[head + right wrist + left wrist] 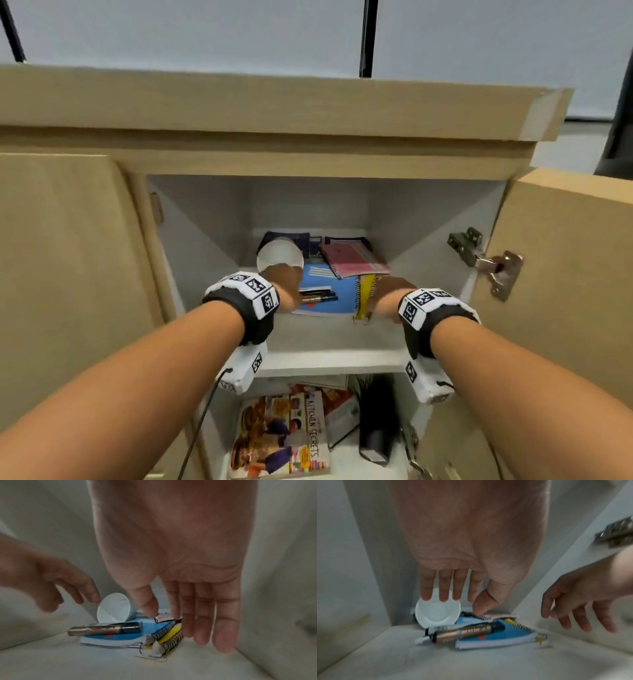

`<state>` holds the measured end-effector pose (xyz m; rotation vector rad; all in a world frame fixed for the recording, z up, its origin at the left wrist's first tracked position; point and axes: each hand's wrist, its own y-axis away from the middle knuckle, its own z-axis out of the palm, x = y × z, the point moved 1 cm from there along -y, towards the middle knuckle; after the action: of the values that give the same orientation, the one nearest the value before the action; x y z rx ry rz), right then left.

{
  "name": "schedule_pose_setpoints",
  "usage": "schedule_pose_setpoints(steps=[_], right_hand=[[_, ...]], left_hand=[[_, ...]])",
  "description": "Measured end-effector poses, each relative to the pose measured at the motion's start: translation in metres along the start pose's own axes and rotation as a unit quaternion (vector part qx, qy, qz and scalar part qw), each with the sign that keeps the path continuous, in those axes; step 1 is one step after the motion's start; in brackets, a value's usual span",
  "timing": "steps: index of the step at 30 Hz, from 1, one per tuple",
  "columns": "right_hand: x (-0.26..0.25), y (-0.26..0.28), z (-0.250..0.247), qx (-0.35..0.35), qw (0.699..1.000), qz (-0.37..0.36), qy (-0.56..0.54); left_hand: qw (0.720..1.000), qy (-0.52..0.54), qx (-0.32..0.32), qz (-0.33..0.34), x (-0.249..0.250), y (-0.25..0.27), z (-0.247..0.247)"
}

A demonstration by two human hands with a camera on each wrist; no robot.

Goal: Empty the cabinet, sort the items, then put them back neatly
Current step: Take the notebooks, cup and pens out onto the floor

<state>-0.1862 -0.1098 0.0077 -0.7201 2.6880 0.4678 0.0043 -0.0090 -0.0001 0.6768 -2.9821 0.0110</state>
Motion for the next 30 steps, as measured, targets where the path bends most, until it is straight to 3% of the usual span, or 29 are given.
schedule_pose_setpoints(steps=[4,7,11,14,17,20,23,25,30], right_hand=[[0.001,-0.054,0.010,0.004,0.999,0.031,-0.027],[-0.011,-0.081,0.016,-0.013,0.999,0.036,-0.026],[-0.024,-0.098,0.023,-0.039,0.995,0.006,0.090],[-0.026,-0.117,0.033,-0.010,0.991,0.044,0.125],[-0.027,-0.122,0.039,0.004,0.993,0.037,0.110],[-0.022,-0.109,0.036,0.013,0.996,0.038,0.078],[-0.007,-0.092,0.038,-0.023,0.996,0.058,0.061],[0.000,-0.074,0.041,-0.047,0.997,0.058,0.022],[0.005,-0.017,0.047,-0.032,0.997,0.066,-0.002]], left_hand=[[0.998,-0.011,0.048,-0.030,-0.015,-0.034,0.048],[1.000,0.015,0.018,-0.008,-0.018,-0.049,0.058],[1.000,-0.014,0.000,0.010,-0.015,-0.056,0.061],[0.998,-0.066,0.000,0.011,-0.018,-0.053,0.064],[0.996,-0.086,-0.022,0.009,-0.018,-0.045,0.069],[0.994,-0.095,-0.048,0.010,-0.010,-0.033,0.069],[0.992,-0.103,-0.074,0.018,0.003,-0.012,0.066],[0.991,-0.106,-0.076,0.032,0.013,0.008,0.066],[0.991,-0.104,-0.070,0.050,0.028,0.060,0.067]])
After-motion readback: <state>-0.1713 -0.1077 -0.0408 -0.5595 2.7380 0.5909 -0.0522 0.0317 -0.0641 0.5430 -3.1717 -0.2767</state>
